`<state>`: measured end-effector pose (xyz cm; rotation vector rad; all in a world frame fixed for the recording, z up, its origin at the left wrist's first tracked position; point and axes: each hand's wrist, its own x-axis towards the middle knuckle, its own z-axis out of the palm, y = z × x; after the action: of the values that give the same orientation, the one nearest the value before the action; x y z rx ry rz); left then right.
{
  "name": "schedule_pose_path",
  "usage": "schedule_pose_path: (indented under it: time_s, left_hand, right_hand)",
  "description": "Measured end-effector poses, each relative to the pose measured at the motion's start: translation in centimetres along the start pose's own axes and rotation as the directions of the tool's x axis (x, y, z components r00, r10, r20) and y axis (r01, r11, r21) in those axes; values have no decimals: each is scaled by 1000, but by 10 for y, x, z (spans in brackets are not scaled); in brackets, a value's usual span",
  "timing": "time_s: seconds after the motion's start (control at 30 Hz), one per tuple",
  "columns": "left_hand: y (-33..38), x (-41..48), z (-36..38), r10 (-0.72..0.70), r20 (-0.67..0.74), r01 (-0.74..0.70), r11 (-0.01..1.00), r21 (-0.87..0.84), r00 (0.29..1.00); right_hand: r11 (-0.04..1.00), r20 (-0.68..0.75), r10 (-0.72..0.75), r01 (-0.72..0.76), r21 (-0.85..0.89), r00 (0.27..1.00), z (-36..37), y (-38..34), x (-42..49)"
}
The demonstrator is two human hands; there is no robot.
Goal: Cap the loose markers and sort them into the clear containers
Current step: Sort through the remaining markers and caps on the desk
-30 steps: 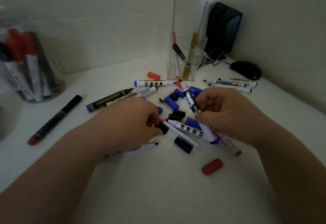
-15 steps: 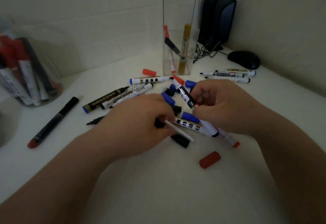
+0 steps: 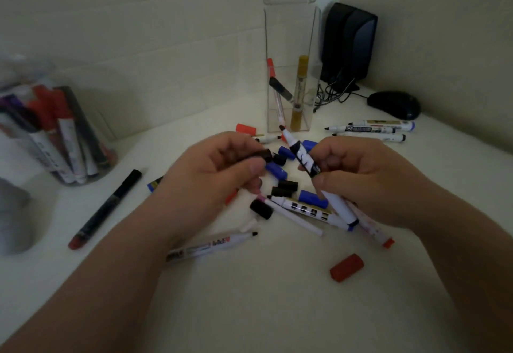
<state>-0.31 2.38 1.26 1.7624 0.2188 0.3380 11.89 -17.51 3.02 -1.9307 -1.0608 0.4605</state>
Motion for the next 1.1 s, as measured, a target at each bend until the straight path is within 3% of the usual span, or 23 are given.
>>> schedule_pose_path:
  time_s: [0.1,0.23,0.57,0.9,1.1]
  left_hand:
    - [-1,3,-3,-23,-16,13,891,-453,1000]
    - [0,5,0,-6,31,25,746,-666,1000]
    - [-7,7,-6,110,186,65,671,-739,976]
    - [5,4,0,-10,18,19,794,-608,1000]
    - [9,5,3,-58,-21,28,726,-687,998]
  right_hand:
    - [996,20,-83,83,-27,996,4,-3,-4]
    - [986,55,-155,158,-49,986,9,-3,-9]
    - [982,27,-187,186,23,982,8,-9,-13]
    - [989,20,-146,145,34,989,10,-8,-10]
    - [993,41,-120,120,1,992,15,-5,-8]
